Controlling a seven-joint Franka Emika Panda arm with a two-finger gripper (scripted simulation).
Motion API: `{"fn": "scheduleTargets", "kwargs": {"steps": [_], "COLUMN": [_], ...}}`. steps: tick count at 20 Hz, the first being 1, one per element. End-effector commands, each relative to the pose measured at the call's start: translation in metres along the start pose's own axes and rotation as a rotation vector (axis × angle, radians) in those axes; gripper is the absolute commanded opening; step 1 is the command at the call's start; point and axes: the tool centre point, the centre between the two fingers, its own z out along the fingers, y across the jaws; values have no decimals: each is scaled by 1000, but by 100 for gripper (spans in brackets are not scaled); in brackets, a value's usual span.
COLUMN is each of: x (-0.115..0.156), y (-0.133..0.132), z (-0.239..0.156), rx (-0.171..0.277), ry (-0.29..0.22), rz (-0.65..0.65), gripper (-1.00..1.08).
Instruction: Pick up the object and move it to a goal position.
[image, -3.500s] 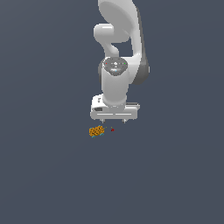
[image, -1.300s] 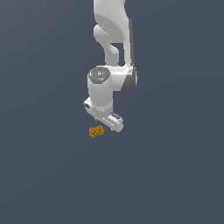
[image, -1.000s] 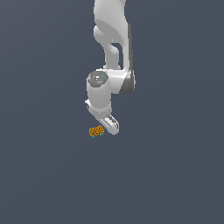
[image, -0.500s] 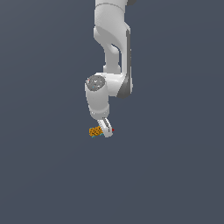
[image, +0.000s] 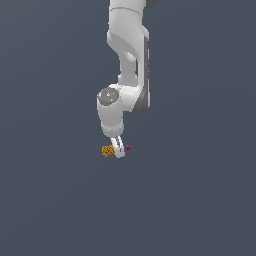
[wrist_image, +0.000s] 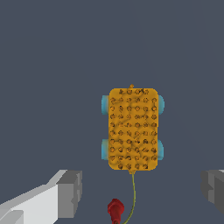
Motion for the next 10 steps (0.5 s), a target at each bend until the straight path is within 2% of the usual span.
{"fn": "scheduleTargets", "kwargs": {"steps": [1,10], "x": [0,0], "y": [0,1], "z": [1,21], "rx": [0,0], "ry": [0,0], "rz": [9,6], "gripper": [100,100]}}
